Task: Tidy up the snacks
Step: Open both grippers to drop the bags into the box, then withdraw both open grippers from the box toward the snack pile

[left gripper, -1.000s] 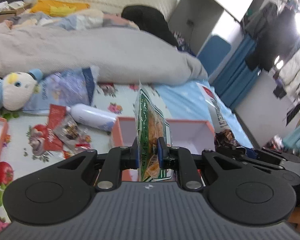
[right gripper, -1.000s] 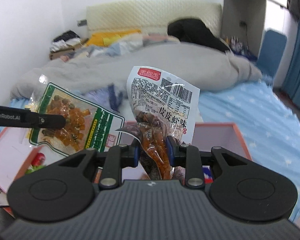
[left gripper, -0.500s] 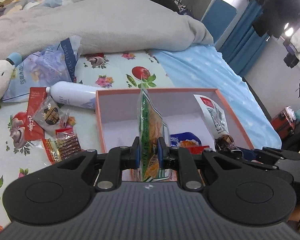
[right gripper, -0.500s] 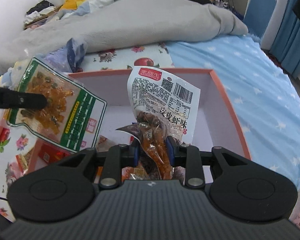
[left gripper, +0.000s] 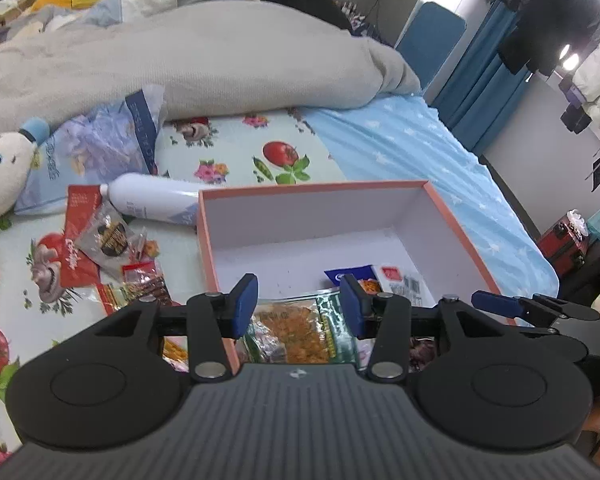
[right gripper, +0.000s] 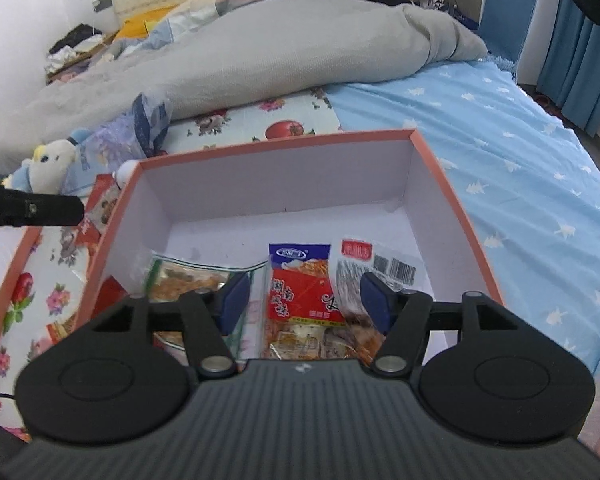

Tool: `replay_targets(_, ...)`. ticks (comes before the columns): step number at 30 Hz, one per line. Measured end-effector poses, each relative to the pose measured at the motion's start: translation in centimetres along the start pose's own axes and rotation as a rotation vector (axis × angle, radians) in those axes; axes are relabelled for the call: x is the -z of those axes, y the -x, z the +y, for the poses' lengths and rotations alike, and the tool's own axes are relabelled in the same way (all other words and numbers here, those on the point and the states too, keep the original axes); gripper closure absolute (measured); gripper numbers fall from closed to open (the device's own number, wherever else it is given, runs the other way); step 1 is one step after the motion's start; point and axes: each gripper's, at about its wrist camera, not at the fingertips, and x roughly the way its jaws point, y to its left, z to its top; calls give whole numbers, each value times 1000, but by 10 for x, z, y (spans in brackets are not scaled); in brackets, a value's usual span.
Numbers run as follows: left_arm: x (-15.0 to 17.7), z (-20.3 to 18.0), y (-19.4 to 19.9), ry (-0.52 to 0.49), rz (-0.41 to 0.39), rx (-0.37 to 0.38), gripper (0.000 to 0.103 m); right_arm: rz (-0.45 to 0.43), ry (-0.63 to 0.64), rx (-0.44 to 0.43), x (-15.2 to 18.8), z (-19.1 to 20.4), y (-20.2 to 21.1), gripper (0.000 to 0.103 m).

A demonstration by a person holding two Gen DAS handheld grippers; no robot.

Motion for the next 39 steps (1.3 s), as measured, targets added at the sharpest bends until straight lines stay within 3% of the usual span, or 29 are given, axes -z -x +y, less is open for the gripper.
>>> replay_targets(12, 5, 3, 65, -56, -146, 22, 52, -168, -14, -38, -12, 21, 55, 39)
replay_targets(21, 18, 12, 102, -78, -211, 20, 52, -263, 8, -76, -13, 52, 80, 39)
replay_targets(39, 54, 67, 138, 6, -226, 6, 52, -297, 39, -152, 8, 112, 102, 39)
